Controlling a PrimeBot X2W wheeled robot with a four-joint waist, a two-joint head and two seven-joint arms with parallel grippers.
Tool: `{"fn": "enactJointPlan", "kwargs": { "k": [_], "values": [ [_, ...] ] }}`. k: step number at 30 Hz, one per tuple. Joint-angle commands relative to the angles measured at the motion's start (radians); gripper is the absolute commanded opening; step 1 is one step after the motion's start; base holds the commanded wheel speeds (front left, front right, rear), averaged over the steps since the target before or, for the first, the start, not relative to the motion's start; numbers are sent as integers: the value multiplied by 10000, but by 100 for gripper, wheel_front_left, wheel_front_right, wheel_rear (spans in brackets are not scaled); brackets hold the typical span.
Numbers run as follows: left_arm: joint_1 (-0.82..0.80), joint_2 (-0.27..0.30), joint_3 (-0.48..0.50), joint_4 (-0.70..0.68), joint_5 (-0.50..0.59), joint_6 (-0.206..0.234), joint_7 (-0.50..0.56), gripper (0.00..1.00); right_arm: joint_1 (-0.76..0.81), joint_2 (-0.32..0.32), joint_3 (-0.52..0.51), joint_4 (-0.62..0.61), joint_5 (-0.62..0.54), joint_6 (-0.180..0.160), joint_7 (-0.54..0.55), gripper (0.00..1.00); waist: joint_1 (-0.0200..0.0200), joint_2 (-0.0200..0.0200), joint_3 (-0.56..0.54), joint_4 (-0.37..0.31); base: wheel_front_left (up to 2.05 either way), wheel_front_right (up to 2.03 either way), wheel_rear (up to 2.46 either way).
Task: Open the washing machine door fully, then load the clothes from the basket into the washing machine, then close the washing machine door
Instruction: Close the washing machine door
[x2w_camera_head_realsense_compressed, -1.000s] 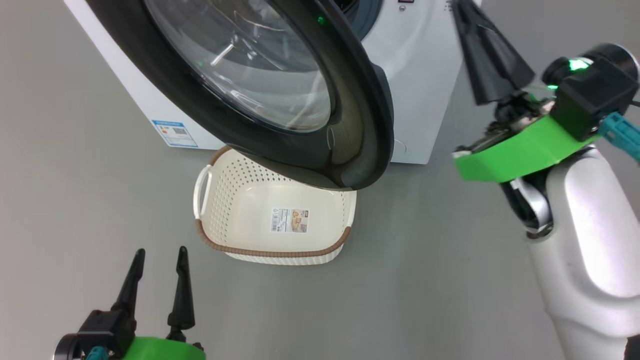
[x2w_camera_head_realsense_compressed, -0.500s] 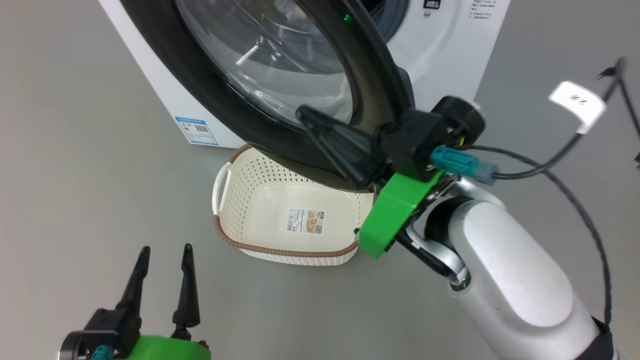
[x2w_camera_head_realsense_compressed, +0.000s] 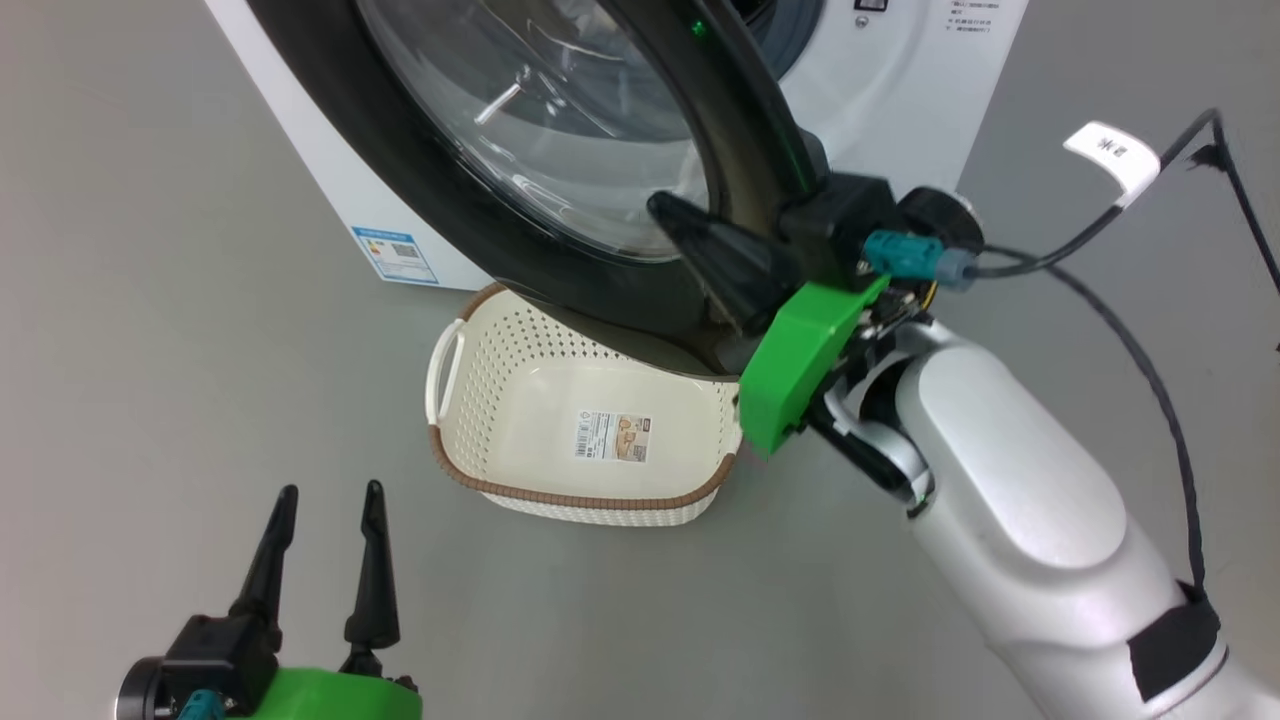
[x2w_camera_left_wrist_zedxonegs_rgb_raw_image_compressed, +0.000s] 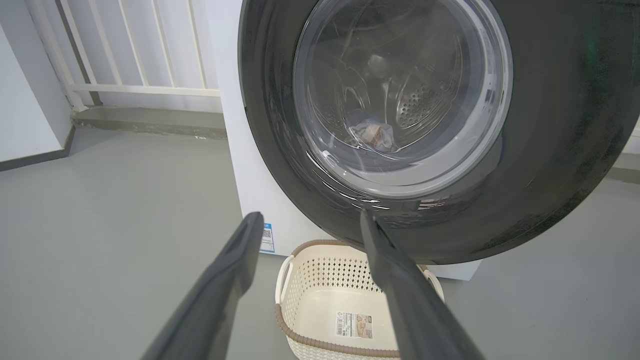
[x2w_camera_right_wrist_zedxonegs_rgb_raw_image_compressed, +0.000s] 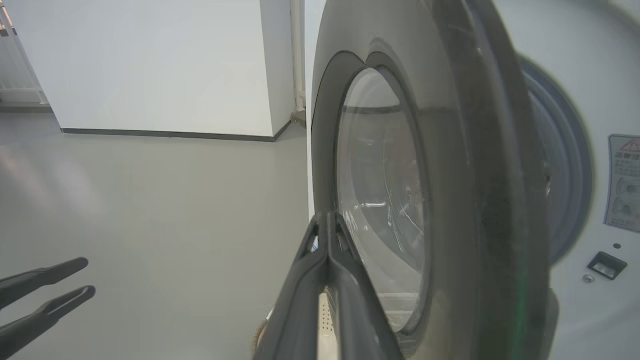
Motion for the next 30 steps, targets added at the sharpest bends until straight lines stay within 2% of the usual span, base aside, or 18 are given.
{"fn": "enactJointPlan", "kwargs": {
  "k": [1,8,15,30],
  "values": [
    [-256,93,398,-276,142,-92,-121,100,-408,304,-34,89,-57,27,-180,0,0,0,46,-46,0,0,0],
    [-341,26,474,-308,209,-173,-122,100,-1162,376,-345,1092,-62,27,-566,0,0,0,281,-153,0,0,0],
    [-450,-25,515,-397,265,-223,-122,100,-1694,400,-329,1501,-111,27,-733,0,0,0,617,-193,0,0,0],
    [-996,-106,420,-528,249,-340,-122,100,-3189,-76,-740,2373,-387,27,-966,0,0,0,1587,-9,0,0,0]
  ]
}}
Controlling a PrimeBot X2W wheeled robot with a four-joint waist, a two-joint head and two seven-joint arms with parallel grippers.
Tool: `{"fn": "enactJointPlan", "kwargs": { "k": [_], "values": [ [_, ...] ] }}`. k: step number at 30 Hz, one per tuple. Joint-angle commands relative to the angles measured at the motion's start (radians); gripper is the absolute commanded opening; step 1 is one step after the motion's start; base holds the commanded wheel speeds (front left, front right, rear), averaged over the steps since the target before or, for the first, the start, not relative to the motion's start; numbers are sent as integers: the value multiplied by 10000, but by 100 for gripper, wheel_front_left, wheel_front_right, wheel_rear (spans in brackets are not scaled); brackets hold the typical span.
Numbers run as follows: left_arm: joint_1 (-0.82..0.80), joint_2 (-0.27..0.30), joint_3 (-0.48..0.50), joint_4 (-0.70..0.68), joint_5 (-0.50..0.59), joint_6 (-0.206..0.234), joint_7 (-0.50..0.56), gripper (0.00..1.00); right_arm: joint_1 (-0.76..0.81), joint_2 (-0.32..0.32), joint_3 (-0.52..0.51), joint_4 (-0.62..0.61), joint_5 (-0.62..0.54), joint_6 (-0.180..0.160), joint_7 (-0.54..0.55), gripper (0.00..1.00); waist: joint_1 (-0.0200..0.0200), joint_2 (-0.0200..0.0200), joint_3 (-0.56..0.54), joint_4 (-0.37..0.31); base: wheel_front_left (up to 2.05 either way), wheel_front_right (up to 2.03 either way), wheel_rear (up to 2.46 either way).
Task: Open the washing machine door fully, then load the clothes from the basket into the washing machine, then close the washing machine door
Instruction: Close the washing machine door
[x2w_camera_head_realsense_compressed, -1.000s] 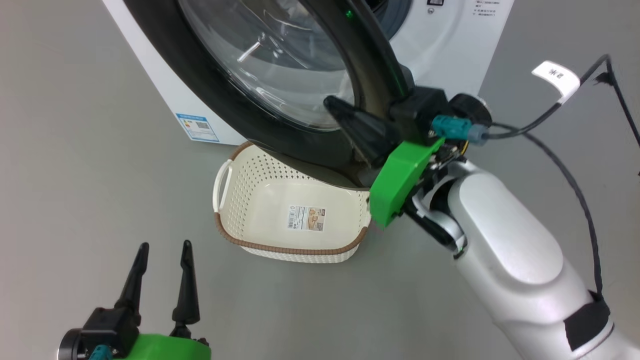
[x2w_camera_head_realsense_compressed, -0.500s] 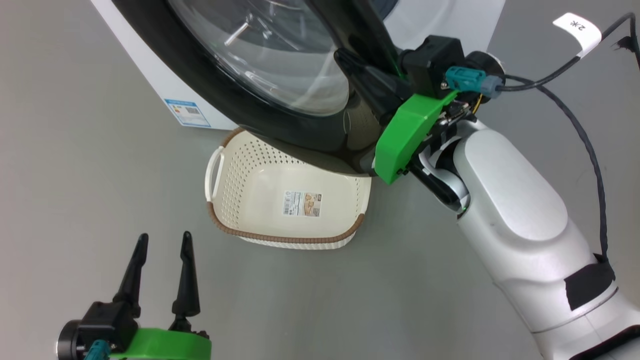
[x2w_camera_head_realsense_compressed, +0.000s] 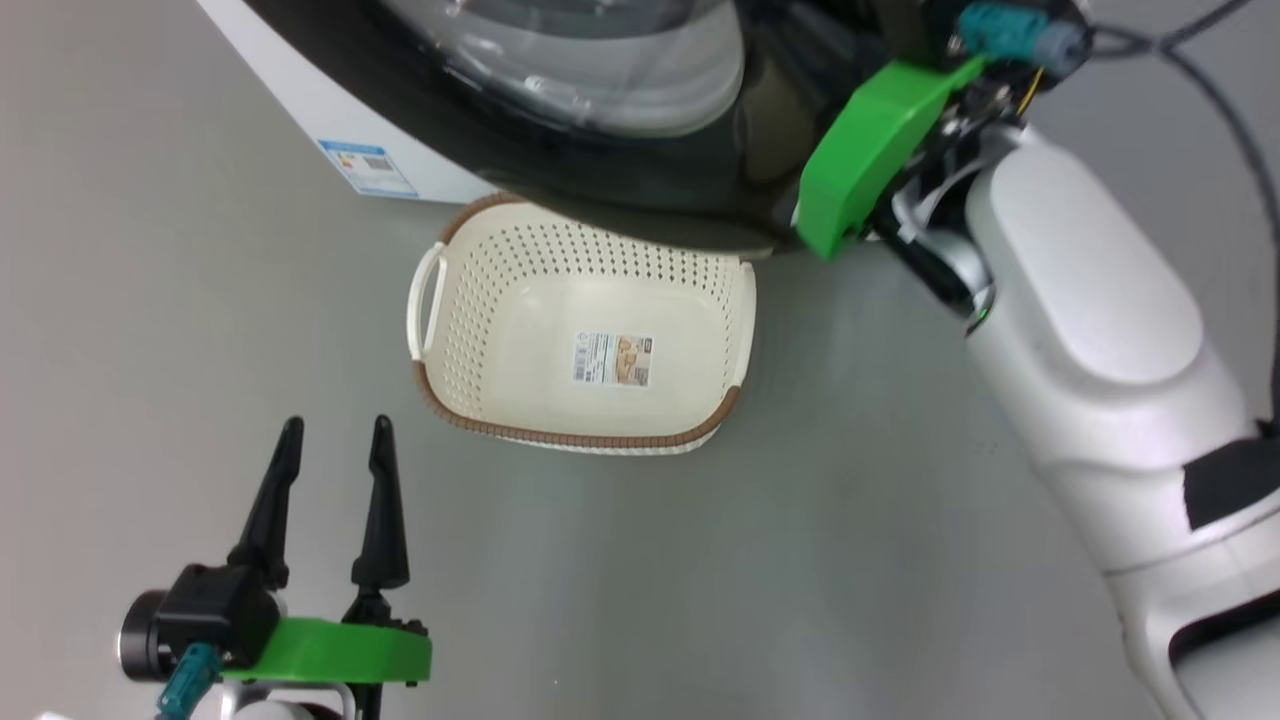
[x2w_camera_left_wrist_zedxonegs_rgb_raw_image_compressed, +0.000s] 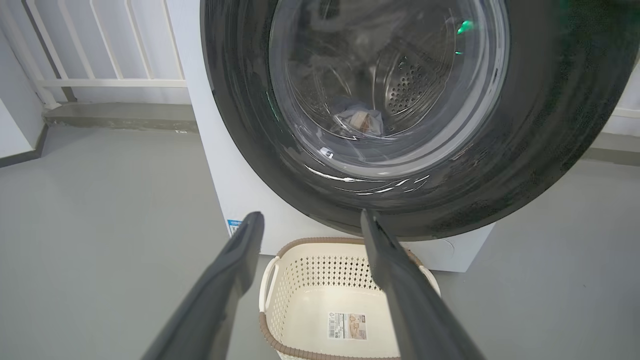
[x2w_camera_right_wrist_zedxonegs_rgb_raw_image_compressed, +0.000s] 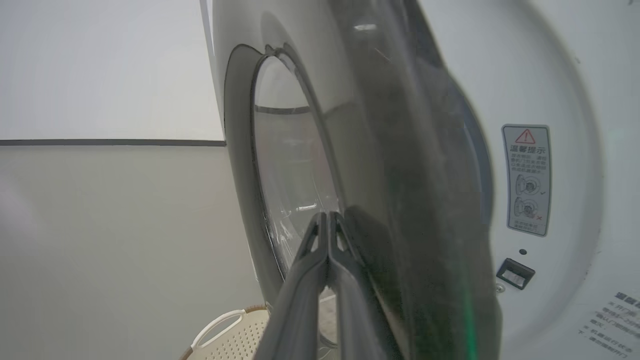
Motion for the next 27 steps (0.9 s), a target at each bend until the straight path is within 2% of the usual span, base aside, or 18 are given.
{"fn": "enactJointPlan", "kwargs": {
  "k": [1,18,27],
  "values": [
    [-307,143,287,-296,21,-66,-91,100,-400,138,-94,-118,-101,14,-97,0,0,0,234,96,0,0,0],
    [-1376,133,-309,-373,-570,77,-91,100,-3627,-444,-898,2267,-979,14,-1229,0,0,0,1810,563,0,0,0],
    [-1638,132,-515,-349,-736,166,-91,100,-4535,-552,-1009,3316,-1187,14,-1734,0,0,0,2084,715,0,0,0]
  ]
}}
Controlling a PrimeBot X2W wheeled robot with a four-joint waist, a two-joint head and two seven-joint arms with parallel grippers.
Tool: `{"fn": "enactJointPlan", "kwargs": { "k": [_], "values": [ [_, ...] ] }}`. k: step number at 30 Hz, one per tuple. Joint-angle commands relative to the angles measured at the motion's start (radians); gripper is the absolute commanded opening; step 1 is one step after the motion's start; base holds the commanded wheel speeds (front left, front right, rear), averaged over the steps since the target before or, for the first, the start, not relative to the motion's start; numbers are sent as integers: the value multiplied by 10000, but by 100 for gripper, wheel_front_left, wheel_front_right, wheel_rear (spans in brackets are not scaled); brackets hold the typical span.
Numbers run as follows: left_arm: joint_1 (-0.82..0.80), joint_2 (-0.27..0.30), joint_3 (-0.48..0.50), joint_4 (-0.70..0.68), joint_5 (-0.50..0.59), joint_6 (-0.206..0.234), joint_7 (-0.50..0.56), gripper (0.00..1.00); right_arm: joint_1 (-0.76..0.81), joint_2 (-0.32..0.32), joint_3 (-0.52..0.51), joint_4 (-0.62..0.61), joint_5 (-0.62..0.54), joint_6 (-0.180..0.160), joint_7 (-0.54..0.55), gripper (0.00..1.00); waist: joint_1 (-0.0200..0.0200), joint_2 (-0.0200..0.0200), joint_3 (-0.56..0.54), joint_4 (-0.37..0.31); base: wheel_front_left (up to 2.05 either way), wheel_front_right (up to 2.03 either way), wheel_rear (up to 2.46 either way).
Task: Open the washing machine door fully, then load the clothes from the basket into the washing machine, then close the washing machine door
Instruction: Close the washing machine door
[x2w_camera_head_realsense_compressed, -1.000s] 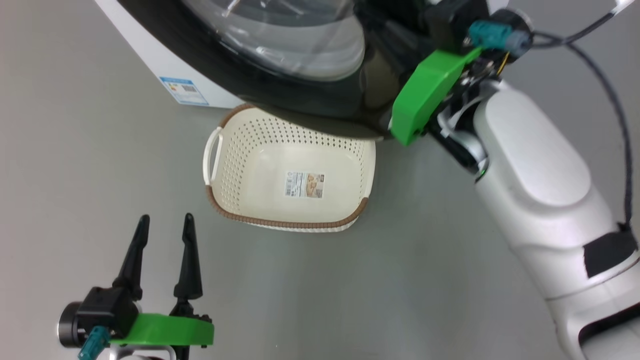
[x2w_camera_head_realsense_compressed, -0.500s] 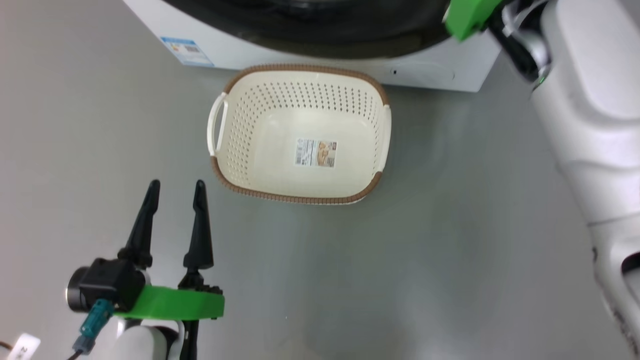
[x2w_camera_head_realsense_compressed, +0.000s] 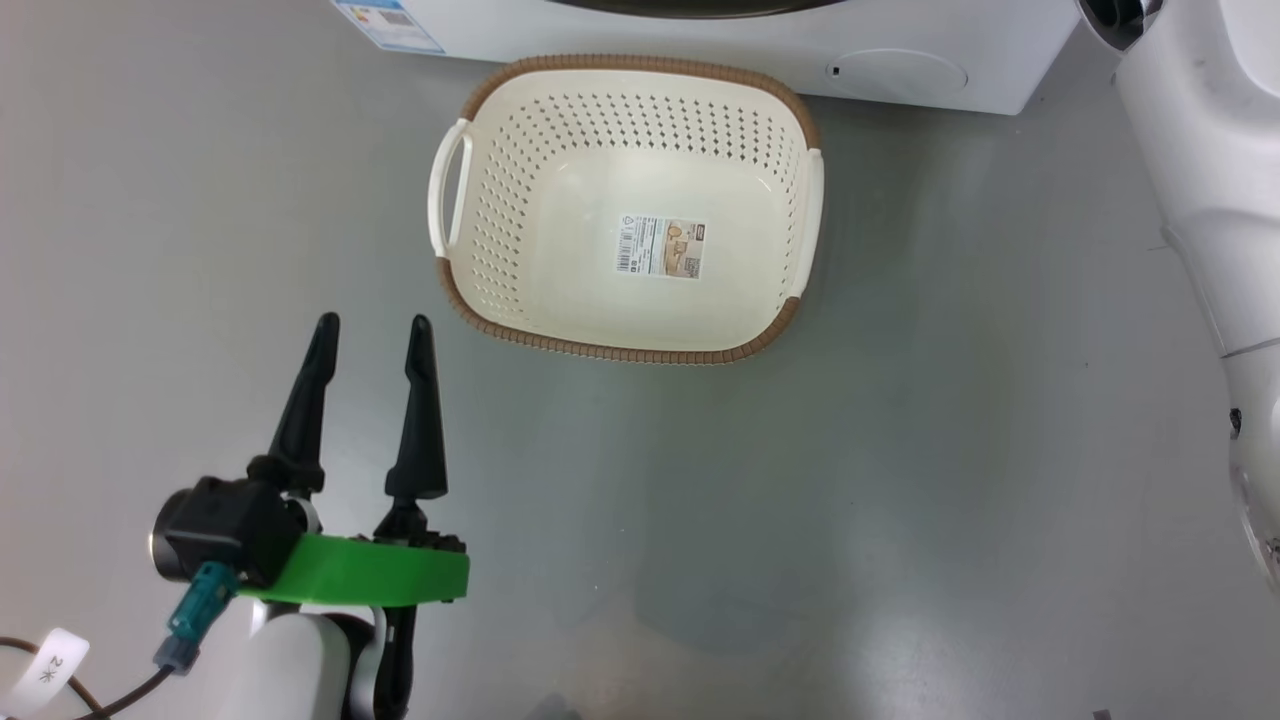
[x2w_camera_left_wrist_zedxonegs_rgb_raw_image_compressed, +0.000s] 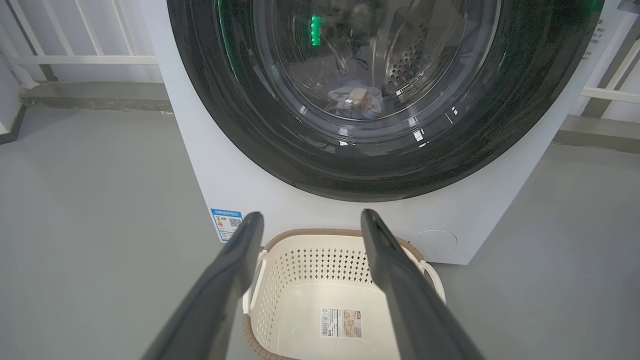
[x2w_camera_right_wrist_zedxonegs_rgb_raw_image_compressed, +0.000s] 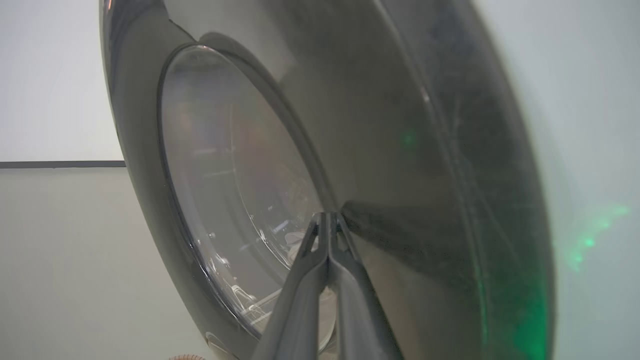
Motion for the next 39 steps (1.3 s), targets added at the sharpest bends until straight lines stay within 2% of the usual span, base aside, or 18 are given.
{"fn": "enactJointPlan", "kwargs": {
  "k": [1,9,15,20,27,28,29,30,31,39],
  "values": [
    [-148,201,293,-214,-55,91,-80,100,-415,-71,-222,-116,-77,-178,-39,0,0,-1,32,35,0,0,0],
    [-142,201,296,-126,-49,103,-80,100,-290,111,117,391,95,-178,-418,0,0,-1,-124,-1,0,0,0],
    [-27,201,354,-97,30,126,-80,100,638,190,605,78,685,-178,-712,0,0,-1,-387,-137,0,0,0],
    [132,201,526,-106,159,119,-80,100,1891,-11,708,-817,1235,-178,-944,0,0,-1,-720,-303,0,0,0],
    [447,201,750,-51,327,80,-80,100,4230,-436,237,-2949,1485,-178,-1057,0,0,-1,-1348,-590,0,0,0],
    [502,201,783,-41,356,66,-80,100,4617,-500,100,-3301,1403,-178,-1062,10,0,-1,-1459,-641,0,0,0],
    [560,201,815,-32,389,56,-80,100,5027,-520,-60,-3675,1337,-178,-1069,40,0,-1,-1568,-694,0,0,0],
    [622,201,844,-15,426,44,-80,100,5470,-501,-261,-4053,1304,-178,-1074,92,0,-1,-1685,-748,0,0,0],
    [684,201,869,5,466,22,-80,100,5930,-480,-474,-4406,1233,-178,-1048,100,0,-1,-1804,-806,0,0,0],
    [1085,200,1063,171,747,-160,-80,100,9323,252,-2232,-6717,608,-178,-400,100,0,-1,-2667,-1270,0,0,0]
  ]
}}
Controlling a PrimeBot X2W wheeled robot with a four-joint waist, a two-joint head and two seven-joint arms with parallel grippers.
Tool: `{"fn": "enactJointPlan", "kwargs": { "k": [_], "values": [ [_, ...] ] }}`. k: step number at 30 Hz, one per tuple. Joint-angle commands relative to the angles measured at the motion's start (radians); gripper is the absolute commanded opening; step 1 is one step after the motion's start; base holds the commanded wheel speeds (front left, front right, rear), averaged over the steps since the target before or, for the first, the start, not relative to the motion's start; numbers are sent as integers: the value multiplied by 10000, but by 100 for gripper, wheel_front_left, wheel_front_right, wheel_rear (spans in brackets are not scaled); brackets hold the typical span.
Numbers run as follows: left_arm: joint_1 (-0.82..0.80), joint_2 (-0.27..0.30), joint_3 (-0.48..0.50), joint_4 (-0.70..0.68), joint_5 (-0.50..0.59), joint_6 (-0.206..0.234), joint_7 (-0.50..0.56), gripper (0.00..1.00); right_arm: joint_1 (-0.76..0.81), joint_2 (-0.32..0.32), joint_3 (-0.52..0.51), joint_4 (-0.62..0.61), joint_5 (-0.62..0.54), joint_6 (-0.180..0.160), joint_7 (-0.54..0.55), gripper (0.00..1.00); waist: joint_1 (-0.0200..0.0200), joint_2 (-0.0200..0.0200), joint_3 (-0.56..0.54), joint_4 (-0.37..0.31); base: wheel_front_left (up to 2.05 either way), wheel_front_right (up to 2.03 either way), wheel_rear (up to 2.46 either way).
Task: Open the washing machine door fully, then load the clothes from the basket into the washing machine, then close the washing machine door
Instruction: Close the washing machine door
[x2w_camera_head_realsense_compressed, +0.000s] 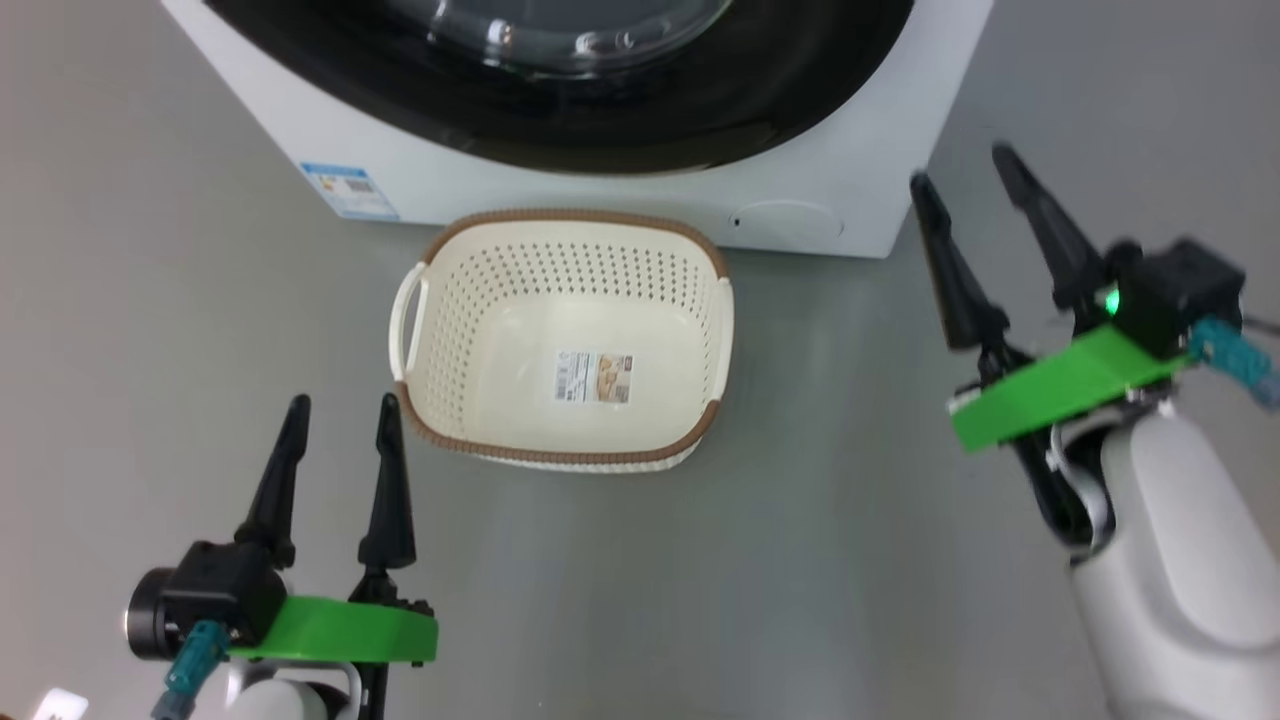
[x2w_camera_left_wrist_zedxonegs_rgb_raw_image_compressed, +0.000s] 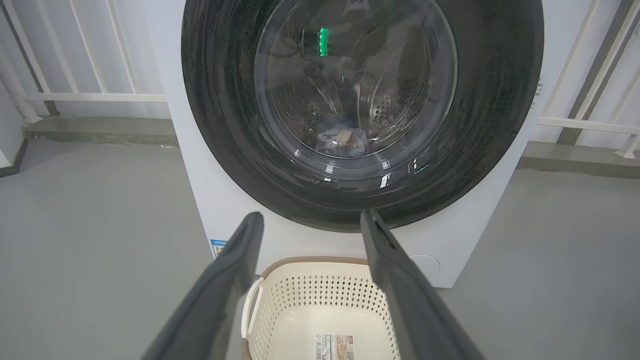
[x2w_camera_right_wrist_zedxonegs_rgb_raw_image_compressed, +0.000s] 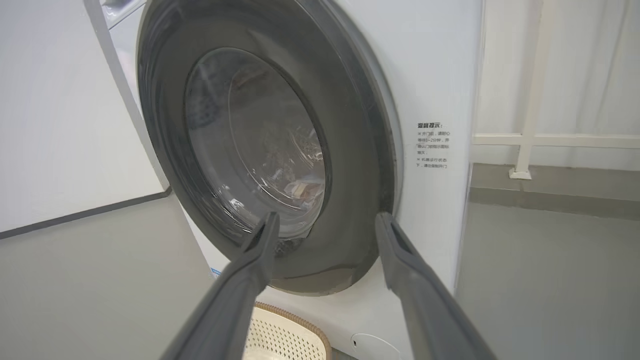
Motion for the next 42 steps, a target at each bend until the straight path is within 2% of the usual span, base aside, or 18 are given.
{"fn": "enactJointPlan", "kwargs": {
  "k": [1,12,21,32,42],
  "values": [
    [101,195,378,-160,101,-89,-80,100,430,269,0,-504,-141,-55,93,100,-1,-1,-479,-354,0,0,0],
    [759,282,400,213,364,-338,-80,100,3548,1110,-1218,-2339,-701,-55,752,100,-1,-1,-1620,-933,0,0,0],
    [1249,397,296,351,376,-387,-69,100,5422,1377,-1617,-3065,-866,-55,1098,100,-1,-1,-2378,-1409,0,0,0],
    [1699,598,319,177,305,-240,168,100,6607,1408,-1764,-3567,-588,-55,1406,100,-1,-1,-3165,-1703,0,0,0],
    [1961,655,278,-30,196,-119,311,100,6787,1409,-1876,-3695,-568,-55,1528,100,-1,-1,-3369,-1729,0,0,0]
  ]
}}
